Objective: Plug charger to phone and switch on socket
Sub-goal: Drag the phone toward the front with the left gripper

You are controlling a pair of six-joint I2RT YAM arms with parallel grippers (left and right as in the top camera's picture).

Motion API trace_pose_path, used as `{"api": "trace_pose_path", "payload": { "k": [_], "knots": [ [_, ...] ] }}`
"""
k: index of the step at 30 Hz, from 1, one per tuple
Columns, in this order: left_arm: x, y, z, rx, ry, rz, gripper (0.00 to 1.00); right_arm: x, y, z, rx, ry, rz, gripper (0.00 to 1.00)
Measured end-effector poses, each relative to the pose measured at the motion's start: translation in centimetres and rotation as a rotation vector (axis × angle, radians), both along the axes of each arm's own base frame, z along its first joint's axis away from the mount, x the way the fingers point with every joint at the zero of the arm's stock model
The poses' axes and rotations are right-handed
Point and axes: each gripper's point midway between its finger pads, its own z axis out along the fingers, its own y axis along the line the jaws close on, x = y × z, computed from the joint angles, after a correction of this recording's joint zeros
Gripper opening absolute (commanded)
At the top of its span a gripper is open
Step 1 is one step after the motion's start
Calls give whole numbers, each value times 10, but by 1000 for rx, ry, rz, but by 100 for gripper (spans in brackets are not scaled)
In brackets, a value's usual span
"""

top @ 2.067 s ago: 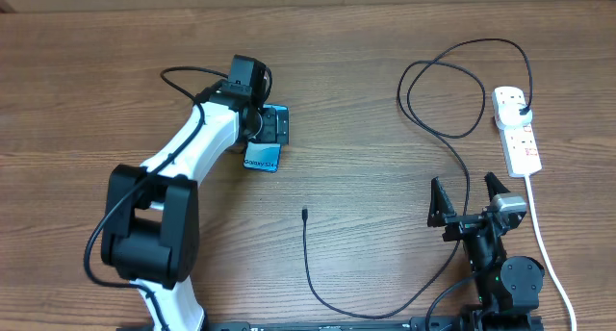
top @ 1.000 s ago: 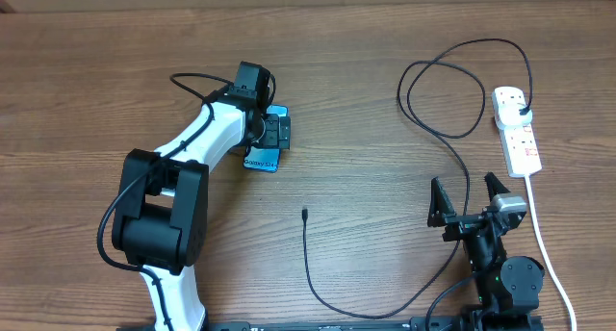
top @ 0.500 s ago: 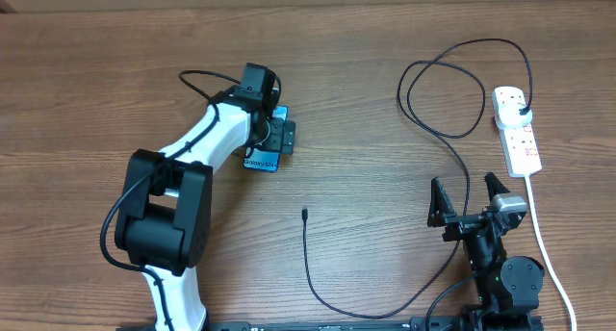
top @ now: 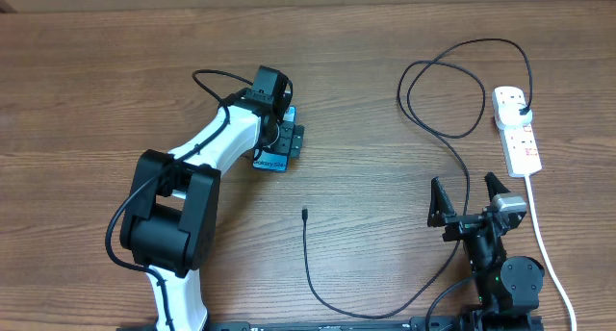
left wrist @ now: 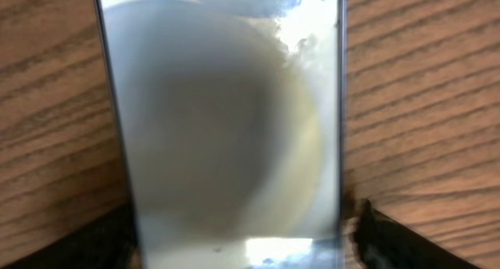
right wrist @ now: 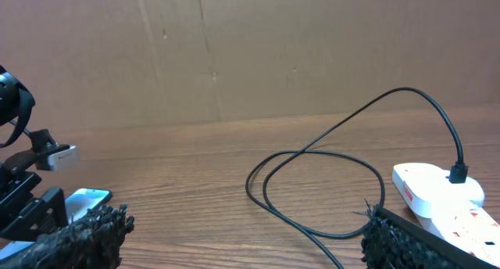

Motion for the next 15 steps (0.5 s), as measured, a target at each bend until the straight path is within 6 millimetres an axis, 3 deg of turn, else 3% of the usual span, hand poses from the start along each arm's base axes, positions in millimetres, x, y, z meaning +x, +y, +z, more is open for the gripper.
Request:
{"api": "trace_pose_path", "payload": {
  "k": [15],
  "knots": [
    [-9,1,-1,7,41,-7,73,0,0,0,0,1,1,100]
  ]
}}
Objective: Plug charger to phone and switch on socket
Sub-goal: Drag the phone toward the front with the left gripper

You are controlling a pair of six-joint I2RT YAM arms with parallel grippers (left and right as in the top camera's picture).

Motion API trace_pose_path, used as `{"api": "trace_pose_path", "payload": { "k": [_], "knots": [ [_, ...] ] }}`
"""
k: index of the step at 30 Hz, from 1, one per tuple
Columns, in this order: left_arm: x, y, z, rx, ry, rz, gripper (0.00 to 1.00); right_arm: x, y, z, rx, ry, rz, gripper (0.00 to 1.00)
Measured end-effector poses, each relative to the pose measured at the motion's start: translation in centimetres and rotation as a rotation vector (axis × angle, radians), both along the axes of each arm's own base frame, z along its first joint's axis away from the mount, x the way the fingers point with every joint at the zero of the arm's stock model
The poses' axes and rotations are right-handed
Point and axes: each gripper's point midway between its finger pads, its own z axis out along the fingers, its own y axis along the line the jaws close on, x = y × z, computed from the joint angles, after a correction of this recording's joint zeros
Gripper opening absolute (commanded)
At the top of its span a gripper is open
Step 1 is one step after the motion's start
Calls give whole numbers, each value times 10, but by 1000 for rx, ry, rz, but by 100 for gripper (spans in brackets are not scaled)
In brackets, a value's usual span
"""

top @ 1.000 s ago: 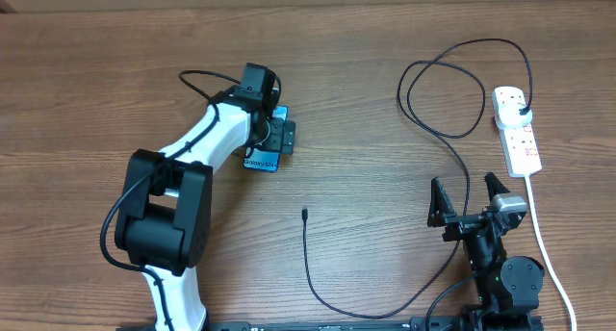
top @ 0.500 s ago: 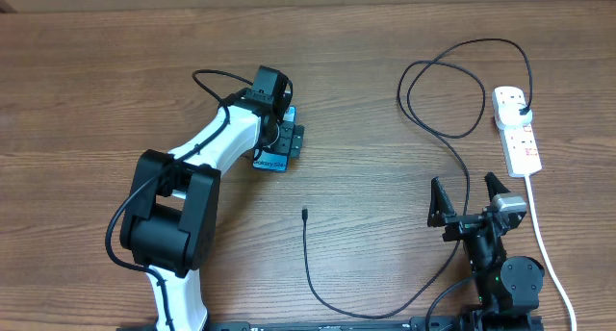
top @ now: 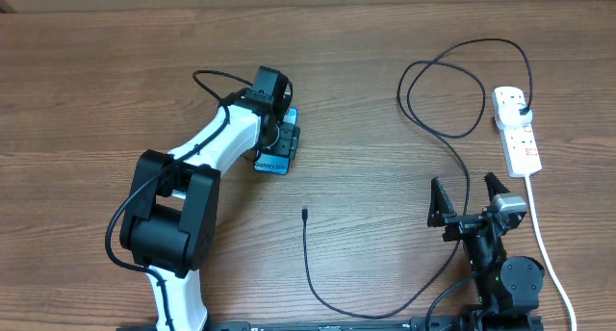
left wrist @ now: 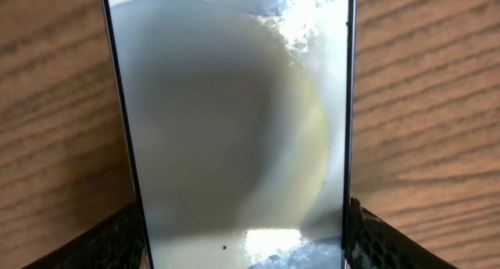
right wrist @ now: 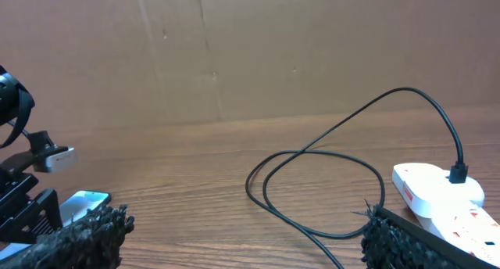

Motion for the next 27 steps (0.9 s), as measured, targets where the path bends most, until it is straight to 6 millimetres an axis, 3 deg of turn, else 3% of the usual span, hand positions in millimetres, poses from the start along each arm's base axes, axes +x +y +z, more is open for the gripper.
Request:
{"api": "trace_pose_path", "payload": {
  "k": [4,14,19,24,27],
  "knots": [
    [-14,5,-1,18,66,23,74,0,0,0,0,0,0,100],
    [-73,25,-1,90,316,212,75,0,0,0,0,0,0,100],
    [-75,26,-2,91,325,274,77,0,0,0,0,-1,0,100],
    [-70,27,-5,98,300,303,100,0,0,0,0,0,0,100],
    [-64,25,-6,87,277,318,100,0,0,0,0,0,0,100]
  ]
}}
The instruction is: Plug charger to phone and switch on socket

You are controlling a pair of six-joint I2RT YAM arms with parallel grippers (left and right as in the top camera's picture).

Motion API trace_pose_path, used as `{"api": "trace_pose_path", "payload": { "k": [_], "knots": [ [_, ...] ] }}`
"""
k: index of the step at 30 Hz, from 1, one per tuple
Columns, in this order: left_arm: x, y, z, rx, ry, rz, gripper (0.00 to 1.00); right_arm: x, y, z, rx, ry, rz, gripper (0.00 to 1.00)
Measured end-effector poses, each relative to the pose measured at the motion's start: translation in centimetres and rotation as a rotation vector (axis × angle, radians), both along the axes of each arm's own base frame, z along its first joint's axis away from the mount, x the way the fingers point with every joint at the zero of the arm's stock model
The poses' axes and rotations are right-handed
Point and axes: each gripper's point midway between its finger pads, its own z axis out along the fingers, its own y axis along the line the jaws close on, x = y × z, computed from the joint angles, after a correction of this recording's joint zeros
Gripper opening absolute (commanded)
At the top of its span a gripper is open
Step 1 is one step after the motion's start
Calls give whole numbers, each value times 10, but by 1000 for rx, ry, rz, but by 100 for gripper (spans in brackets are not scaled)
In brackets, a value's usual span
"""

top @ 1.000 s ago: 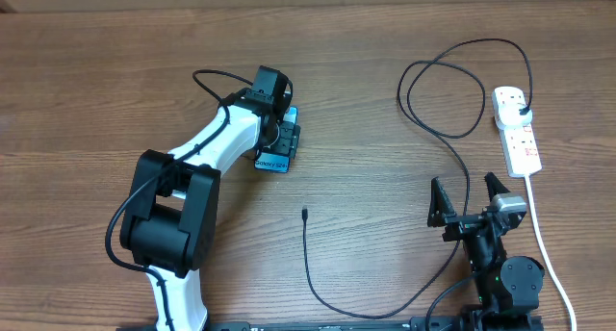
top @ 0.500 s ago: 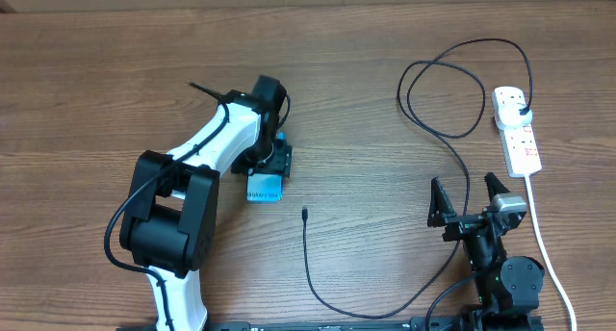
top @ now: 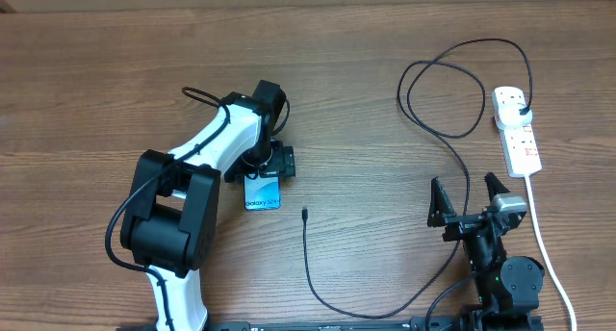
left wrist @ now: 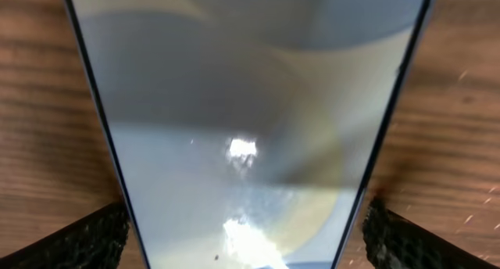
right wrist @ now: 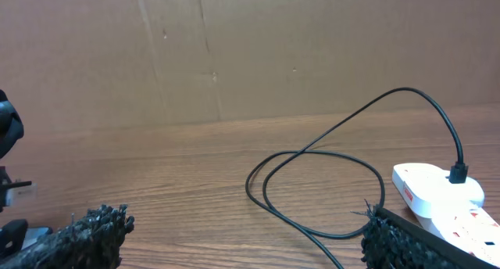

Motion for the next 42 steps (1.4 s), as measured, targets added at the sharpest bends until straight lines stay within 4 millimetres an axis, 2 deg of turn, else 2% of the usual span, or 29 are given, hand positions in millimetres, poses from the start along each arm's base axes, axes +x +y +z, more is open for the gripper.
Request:
{"api": "trace_pose_path", "payload": {
  "k": [2,6,8,10,14,20,28,31,35,42],
  "knots": [
    [2,-1,0,-3,-8,0,100,0,0,0,0,0,0,100],
    [6,-1,0,-4,-27,-2,93,0,0,0,0,0,0,100],
    [7,-1,0,-3,-29,-2,85,0,0,0,0,0,0,100],
    [7,-1,0,-2,-31,-3,83,0,0,0,0,-1,1,100],
    [7,-1,-1,-2,-31,-5,84,0,0,0,0,0,0,100],
    [7,0,-2,-2,-50,-6,100,0,0,0,0,0,0,100],
    [12,1,-2,-2,-84,-5,95,0,0,0,0,0,0,100],
    [27,-1,-1,0,-151,-3,94,0,0,0,0,0,0,100],
    [37,-1,0,4,-191,-1,94,0,0,0,0,0,0,100],
    [29,0,0,6,-159,-3,92,0,0,0,0,0,0,100]
  ]
}}
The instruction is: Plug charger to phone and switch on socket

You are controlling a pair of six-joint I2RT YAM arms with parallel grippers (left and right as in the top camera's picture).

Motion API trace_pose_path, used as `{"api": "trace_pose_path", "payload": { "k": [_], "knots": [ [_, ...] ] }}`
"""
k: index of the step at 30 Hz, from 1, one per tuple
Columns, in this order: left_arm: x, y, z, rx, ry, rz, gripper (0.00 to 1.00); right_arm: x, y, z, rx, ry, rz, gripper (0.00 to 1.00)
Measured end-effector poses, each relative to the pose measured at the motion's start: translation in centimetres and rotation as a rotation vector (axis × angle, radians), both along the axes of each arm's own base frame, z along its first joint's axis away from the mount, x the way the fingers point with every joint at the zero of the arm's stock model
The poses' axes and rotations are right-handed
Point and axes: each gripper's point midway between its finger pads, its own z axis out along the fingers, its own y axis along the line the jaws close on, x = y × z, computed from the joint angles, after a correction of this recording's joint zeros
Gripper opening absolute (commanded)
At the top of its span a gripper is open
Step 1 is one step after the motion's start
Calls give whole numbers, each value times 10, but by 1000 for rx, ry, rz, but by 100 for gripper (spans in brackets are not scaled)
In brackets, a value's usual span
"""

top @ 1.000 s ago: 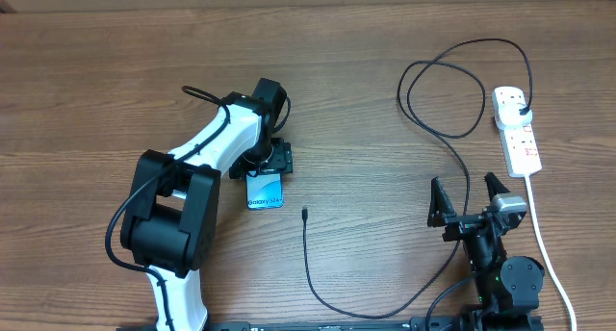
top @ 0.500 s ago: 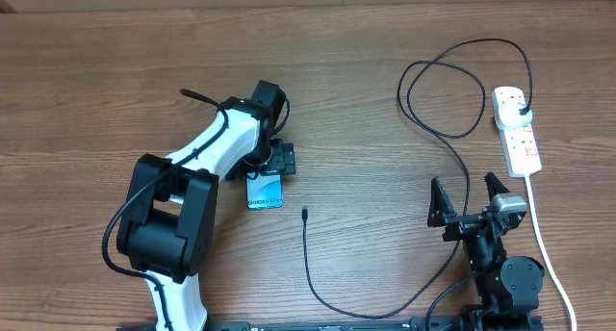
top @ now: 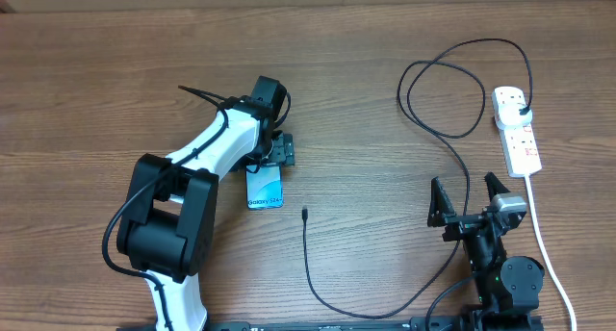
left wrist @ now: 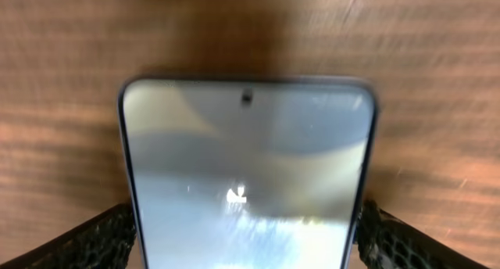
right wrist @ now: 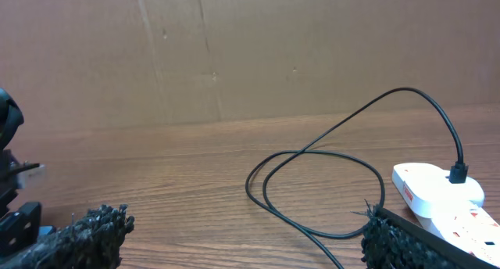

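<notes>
The blue phone (top: 265, 189) lies flat and screen-up on the table, left of the cable's free plug (top: 304, 214). In the left wrist view the phone (left wrist: 246, 167) shows its rounded end with the camera hole. My left gripper (top: 272, 164) stands at the phone's far end, its fingers (left wrist: 105, 239) flanking both sides and open. The black charger cable (top: 452, 143) loops to the white power strip (top: 517, 131), where it is plugged in. My right gripper (top: 478, 204) rests open near the front edge, away from both. The right wrist view shows cable (right wrist: 312, 156) and strip (right wrist: 437, 187).
The strip's white lead (top: 544, 244) runs down the right side past my right arm. A cardboard wall (right wrist: 250, 50) stands behind the table. The black cable also curves along the front edge (top: 337, 315).
The phone lies almost where it was. My left gripper has drawn back toward the phone's far end, so the phone's rounded end now shows in its wrist view. The right arm is unchanged.
At first my left gripper stood over the phone, which lay slanted farther back on the table. Then its fingers were tight against the phone's sides. Later the phone lay nearer and straighter, close to the free plug. Now the gripper has backed off along it.
</notes>
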Motion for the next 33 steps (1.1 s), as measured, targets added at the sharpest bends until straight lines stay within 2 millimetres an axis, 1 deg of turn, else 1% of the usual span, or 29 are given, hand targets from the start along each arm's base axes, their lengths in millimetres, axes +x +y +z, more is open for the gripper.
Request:
{"api": "trace_pose_path", "payload": {
  "k": [4,9,16,18,19,33],
  "knots": [
    [-12,1,-1,-3,50,-1,93,0,0,0,0,0,0,100],
    [-21,1,-1,-9,91,-2,98,0,0,0,0,0,0,100],
    [-21,0,-1,-14,92,-2,97,0,0,0,0,0,0,100],
    [-21,0,-1,-14,92,-2,98,0,0,0,0,0,0,100],
    [-21,0,-1,-14,92,-2,100,0,0,0,0,0,0,100],
    [-19,-2,-1,-21,84,5,100,0,0,0,0,0,0,100]
  ]
}}
